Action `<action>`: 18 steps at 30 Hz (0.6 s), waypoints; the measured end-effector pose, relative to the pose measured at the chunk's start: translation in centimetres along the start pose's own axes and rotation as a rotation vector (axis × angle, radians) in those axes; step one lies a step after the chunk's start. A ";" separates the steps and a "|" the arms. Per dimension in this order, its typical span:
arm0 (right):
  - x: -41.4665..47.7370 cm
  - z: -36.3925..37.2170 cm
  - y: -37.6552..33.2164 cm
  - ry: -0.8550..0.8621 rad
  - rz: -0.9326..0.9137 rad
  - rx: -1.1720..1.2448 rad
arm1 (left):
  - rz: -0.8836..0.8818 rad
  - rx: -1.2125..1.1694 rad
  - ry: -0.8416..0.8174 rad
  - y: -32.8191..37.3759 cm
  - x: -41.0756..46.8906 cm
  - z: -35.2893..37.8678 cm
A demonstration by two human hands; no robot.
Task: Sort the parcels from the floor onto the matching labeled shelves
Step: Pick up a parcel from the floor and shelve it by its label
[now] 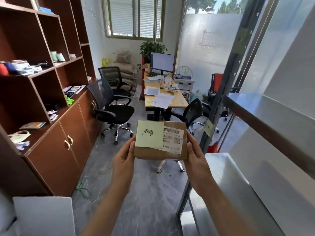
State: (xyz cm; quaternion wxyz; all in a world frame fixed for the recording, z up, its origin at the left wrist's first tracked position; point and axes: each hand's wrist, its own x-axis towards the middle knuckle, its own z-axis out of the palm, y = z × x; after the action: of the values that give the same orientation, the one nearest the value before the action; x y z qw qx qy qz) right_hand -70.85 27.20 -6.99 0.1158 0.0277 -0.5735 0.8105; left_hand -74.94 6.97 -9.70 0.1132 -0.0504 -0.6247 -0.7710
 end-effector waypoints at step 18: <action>16.0 14.6 9.1 0.076 0.122 0.034 | 0.006 0.132 -0.051 -0.5 20.0 -12.5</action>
State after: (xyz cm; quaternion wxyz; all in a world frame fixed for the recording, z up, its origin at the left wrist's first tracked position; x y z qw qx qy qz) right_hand -89.69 13.18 -7.62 0.0878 -0.0362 -0.5556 0.8260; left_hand -93.70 -7.39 -8.52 0.1028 -0.0644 -0.6767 -0.7262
